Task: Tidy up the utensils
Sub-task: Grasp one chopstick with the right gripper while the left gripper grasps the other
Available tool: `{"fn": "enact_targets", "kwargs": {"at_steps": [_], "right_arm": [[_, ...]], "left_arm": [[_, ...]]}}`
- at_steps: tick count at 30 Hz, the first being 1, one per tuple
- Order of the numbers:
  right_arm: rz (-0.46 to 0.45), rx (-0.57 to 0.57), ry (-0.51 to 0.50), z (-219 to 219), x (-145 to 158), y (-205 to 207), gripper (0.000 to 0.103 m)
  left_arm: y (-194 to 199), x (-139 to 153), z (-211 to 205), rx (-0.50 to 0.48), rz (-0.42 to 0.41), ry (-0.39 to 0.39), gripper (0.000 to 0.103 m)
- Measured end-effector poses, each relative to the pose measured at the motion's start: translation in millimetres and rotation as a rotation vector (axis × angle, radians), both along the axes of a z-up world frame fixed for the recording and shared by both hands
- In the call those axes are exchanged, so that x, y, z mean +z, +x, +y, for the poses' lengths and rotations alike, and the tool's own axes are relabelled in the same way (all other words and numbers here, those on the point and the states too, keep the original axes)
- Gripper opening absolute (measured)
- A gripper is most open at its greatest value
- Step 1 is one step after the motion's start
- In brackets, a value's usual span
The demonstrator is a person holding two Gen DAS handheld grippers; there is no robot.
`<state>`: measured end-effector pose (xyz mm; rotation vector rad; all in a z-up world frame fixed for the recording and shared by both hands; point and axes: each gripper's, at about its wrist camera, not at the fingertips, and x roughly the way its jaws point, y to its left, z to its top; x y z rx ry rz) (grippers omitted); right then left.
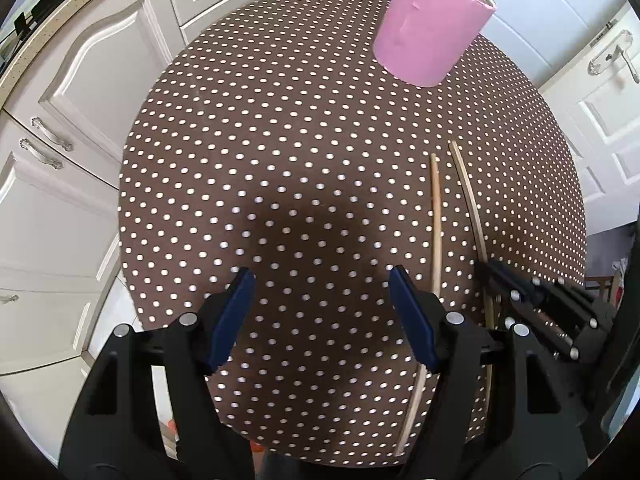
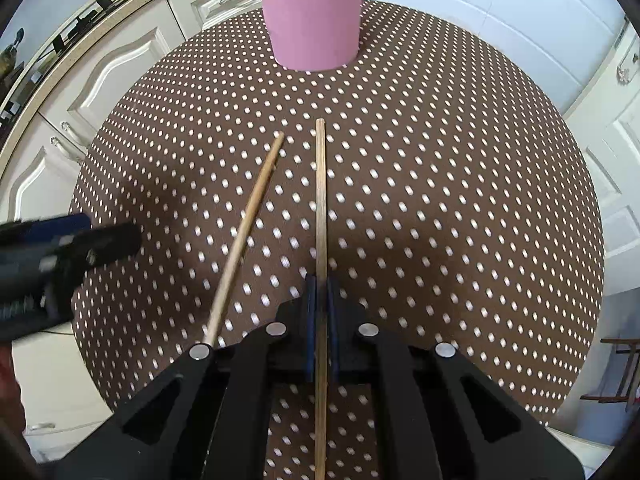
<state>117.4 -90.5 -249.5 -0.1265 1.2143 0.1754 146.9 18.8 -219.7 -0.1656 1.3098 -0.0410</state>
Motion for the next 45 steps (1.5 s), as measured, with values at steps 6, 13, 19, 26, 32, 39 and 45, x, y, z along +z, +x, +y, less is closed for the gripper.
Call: {"fn": "enact_targets", "kwargs": {"at_steps": [6, 13, 19, 26, 32, 39, 45], "right_arm": [[0.063, -0.024, 0.028, -19, -1, -19, 0.005], [0.079, -0.053, 0.073, -30, 7, -9, 0.028], [0.058, 0.010, 0.019, -20, 5, 3, 0.029], [0.070, -0.023, 0.062, -29, 0, 15, 0.005], [0.109, -0.108, 0.180, -57, 2, 21, 0.004], [0.119, -0.179, 0.203, -82, 7, 19, 0.004], [0.081, -0.203, 0.261, -84, 29, 16, 0.004]], "left_arm": [[4, -5, -24, -0.041, 0.009, 0.024, 0.069], [6, -6, -46, -0.072, 0.018, 0.026, 0.069], [8, -9, -48, -0.056, 0.041, 0.044, 0.069], [21, -10, -45, -0.010, 0.064, -0.007, 0.069], [30, -19, -66, -0.042, 0.099, 0.002, 0.069], [41, -28, -98, -0.076, 0.099, 0.037, 0.035], [44, -28, -98, -0.062, 0.071, 0.011, 0.006]]}}
